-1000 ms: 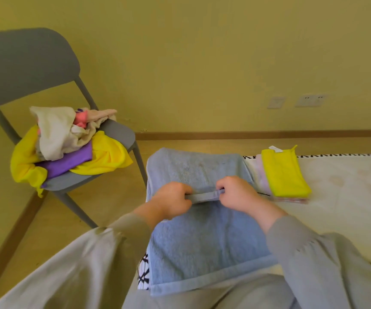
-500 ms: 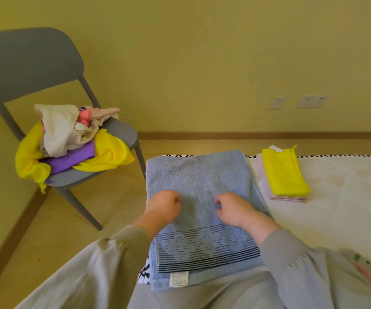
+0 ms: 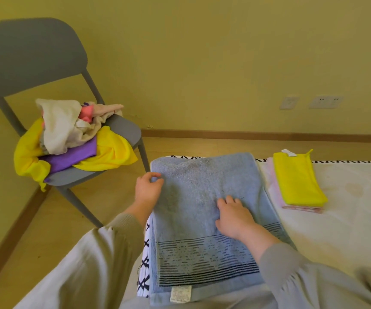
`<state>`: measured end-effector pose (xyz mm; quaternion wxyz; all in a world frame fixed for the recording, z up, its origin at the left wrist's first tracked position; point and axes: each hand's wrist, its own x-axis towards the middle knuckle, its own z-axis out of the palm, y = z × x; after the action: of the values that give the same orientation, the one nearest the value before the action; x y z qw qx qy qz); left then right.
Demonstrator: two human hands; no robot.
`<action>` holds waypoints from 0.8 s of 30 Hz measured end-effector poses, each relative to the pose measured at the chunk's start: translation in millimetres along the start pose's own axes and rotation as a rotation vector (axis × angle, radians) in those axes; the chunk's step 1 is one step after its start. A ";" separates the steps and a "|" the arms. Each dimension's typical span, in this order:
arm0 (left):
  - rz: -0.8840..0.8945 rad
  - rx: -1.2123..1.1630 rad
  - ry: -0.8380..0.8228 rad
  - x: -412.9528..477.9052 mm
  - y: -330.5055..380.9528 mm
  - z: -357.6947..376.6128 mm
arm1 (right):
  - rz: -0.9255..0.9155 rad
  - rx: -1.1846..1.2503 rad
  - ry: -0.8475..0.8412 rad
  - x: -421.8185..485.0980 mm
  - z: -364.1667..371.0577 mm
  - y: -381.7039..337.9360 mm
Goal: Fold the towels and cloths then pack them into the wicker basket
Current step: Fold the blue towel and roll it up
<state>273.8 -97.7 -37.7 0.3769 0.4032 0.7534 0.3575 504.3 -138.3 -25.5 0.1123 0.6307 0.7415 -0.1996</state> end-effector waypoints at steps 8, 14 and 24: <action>-0.103 -0.162 -0.002 30.2 26.8 3.4 | 0.035 0.137 -0.124 20.9 -2.5 8.3; -0.136 -0.345 0.016 51.2 34.5 1.0 | 0.055 0.140 -0.275 49.5 -16.1 4.4; 0.100 0.360 0.275 48.9 17.5 -3.2 | -0.036 0.021 -0.084 37.3 -12.0 5.3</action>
<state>257.8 -48.2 -35.2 0.1746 0.4482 0.8284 0.2871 503.8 -99.1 -31.2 0.1329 0.6095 0.7452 -0.2356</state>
